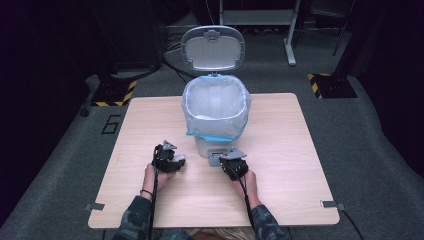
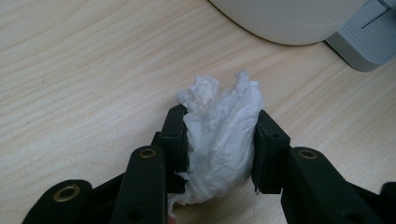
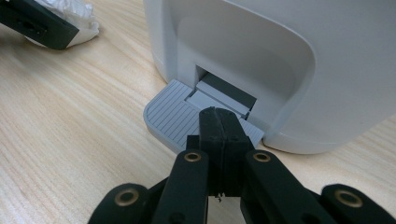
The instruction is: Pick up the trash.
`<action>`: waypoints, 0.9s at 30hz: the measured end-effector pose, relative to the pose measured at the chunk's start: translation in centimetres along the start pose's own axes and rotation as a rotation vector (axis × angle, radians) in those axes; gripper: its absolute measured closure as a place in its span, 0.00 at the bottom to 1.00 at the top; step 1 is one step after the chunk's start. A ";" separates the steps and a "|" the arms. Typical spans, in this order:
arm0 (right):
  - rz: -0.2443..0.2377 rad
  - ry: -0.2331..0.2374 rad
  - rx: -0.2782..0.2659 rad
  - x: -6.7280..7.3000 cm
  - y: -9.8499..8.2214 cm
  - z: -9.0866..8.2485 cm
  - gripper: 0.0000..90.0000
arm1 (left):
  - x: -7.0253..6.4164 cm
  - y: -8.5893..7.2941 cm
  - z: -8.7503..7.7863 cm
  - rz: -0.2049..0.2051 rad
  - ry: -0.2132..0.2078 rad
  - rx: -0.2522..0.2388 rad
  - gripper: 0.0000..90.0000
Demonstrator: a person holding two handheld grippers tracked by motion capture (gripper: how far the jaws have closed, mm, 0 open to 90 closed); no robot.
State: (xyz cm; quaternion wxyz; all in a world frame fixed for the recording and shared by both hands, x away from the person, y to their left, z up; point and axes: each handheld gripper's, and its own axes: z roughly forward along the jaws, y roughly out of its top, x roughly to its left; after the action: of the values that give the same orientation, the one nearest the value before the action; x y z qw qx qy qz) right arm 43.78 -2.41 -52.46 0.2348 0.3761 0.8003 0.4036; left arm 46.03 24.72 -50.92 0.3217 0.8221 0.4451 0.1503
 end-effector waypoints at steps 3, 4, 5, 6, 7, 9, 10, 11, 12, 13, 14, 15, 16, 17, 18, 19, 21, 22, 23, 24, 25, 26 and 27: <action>0.009 0.009 -0.001 -0.2 0.0 0.0 1.00 | 0.0 0.1 -0.3 -0.001 -0.003 0.001 0.70; 0.011 0.010 -0.001 -0.2 0.0 0.0 1.00 | 0.1 0.1 -0.4 0.005 -0.003 0.001 0.70; 0.011 0.009 -0.001 -0.1 0.0 0.0 1.00 | 0.1 0.1 -0.5 0.004 -0.004 -0.003 0.70; 0.014 0.009 0.001 -0.1 0.0 0.0 1.00 | 0.1 0.2 -0.6 0.000 -0.006 -0.012 0.70; 0.013 0.011 0.001 -0.2 0.0 0.0 1.00 | 0.1 0.2 -0.7 0.005 -0.012 -0.011 0.70; 0.018 0.015 0.002 -0.2 0.0 0.0 1.00 | 0.4 0.4 -0.9 0.003 -0.028 -0.015 0.70; 0.014 0.015 0.000 -0.3 0.0 0.0 1.00 | 0.5 0.5 -1.0 0.006 -0.027 -0.018 0.70; 0.016 0.016 0.000 -0.3 0.0 0.0 1.00 | 0.5 0.6 -1.2 0.001 -0.032 -0.017 0.70; 0.016 0.016 0.000 -0.3 0.0 0.0 1.00 | 0.7 0.7 -1.3 0.002 -0.034 -0.019 0.70; 0.014 0.015 0.000 -0.3 0.0 0.0 1.00 | 0.7 0.9 -1.5 -0.003 -0.037 -0.021 0.70; 0.014 0.015 0.000 -0.3 0.0 0.0 1.00 | 0.8 1.0 -1.6 0.004 -0.035 -0.024 0.70; 0.014 0.015 0.000 -0.3 0.0 0.0 1.00 | 0.9 1.1 -1.8 0.010 -0.031 -0.024 0.70; 0.013 0.013 0.000 -0.3 0.0 0.0 1.00 | 1.0 1.2 -1.9 0.011 -0.038 -0.020 0.70; 0.014 0.013 -0.001 -0.3 0.0 0.0 1.00 | 1.0 1.3 -1.9 0.004 -0.043 -0.024 0.70; 0.013 0.013 -0.001 -0.3 0.0 0.0 1.00 | 1.0 1.4 -2.0 0.013 -0.043 -0.028 0.70; 0.014 0.014 -0.001 -0.3 0.0 0.0 1.00 | 1.0 1.5 -2.0 0.012 -0.046 -0.030 0.70; 0.018 0.017 -0.002 -0.3 0.0 0.0 1.00 | 1.1 1.8 -2.3 0.021 -0.047 -0.027 0.70; 0.020 0.018 0.000 -0.3 0.0 0.0 1.00 | 1.1 2.0 -2.4 0.028 -0.046 -0.028 0.70; 0.021 0.018 0.000 -0.3 0.0 0.0 1.00 | 1.0 2.1 -2.5 0.035 -0.041 -0.027 0.70; 0.021 0.019 0.000 -0.3 0.0 0.0 1.00 | 1.0 2.2 -2.6 0.037 -0.045 -0.025 0.70; 0.021 0.017 0.000 -0.3 0.0 0.0 1.00 | 1.0 2.4 -2.8 0.039 -0.048 -0.023 0.70; 0.020 0.016 -0.001 -0.3 0.0 0.0 1.00 | 1.1 2.5 -2.9 0.043 -0.046 -0.024 0.70; 0.019 0.017 -0.001 -0.3 0.0 0.0 1.00 | 1.1 2.6 -3.0 0.047 -0.048 -0.025 0.70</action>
State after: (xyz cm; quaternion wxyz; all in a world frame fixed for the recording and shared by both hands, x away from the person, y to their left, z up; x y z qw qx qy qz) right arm 43.98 -2.65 -52.44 0.2243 0.3803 0.7984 0.4094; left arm 46.72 25.78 -46.98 0.3388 0.8315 0.4162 0.1437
